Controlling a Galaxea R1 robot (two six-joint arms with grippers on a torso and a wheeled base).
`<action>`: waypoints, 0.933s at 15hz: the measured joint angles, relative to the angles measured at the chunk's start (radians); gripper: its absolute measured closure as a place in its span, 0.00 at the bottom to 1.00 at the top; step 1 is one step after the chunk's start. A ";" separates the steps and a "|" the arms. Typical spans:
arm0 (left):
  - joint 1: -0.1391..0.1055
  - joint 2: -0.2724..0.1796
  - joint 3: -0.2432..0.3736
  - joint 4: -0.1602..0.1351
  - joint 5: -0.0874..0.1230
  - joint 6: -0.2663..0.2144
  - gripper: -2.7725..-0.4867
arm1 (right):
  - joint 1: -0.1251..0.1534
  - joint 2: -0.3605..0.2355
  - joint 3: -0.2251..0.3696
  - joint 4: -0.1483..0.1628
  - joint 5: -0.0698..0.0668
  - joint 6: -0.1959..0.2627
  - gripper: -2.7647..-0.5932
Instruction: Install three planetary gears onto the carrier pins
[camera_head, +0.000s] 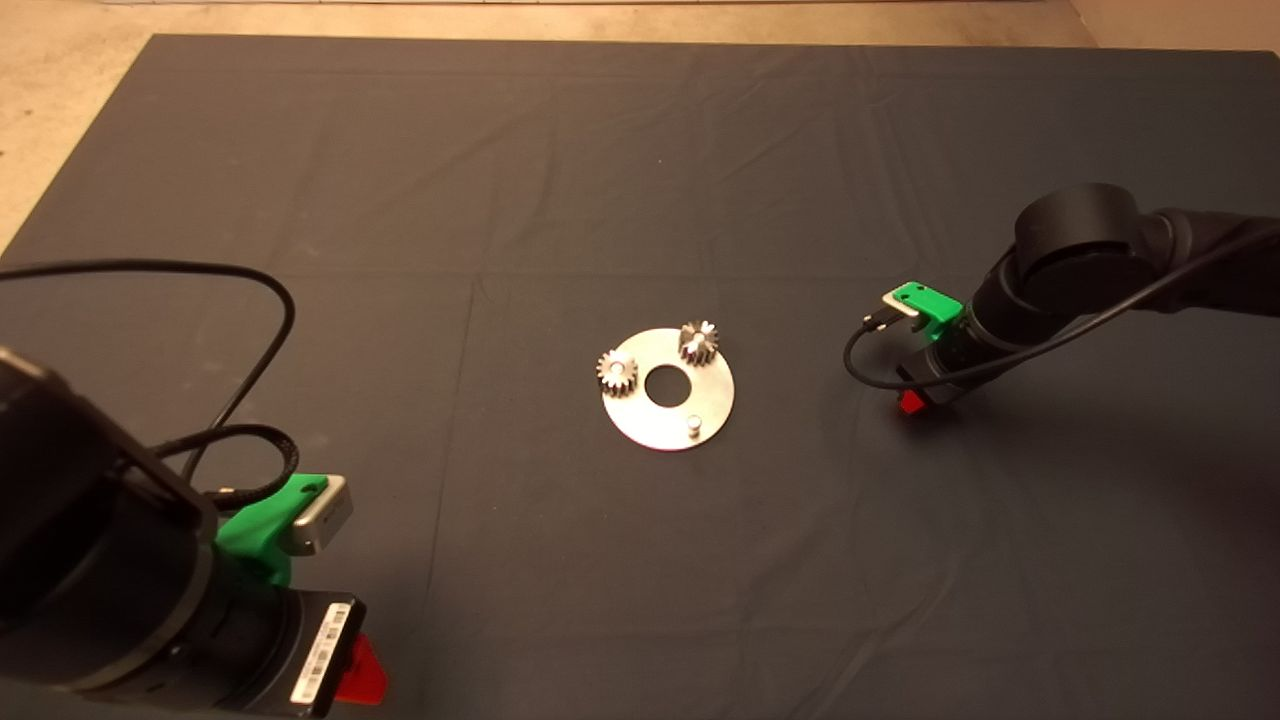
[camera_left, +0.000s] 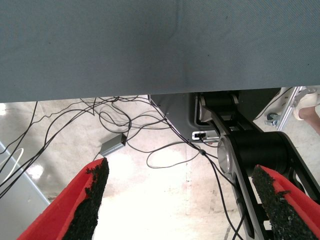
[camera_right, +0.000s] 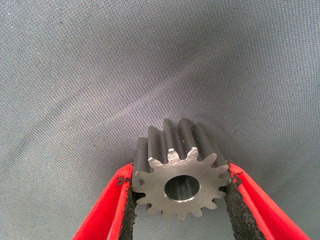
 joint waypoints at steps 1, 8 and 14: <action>0.000 0.000 0.000 0.000 0.000 0.000 0.32 | 0.000 0.000 0.000 0.000 0.000 0.001 0.75; 0.000 0.000 0.000 0.000 0.000 0.000 0.32 | 0.000 0.000 0.000 0.006 0.000 0.005 0.78; 0.000 0.003 0.000 0.000 0.000 -0.004 0.32 | 0.152 0.092 -0.014 0.111 -0.026 0.013 0.78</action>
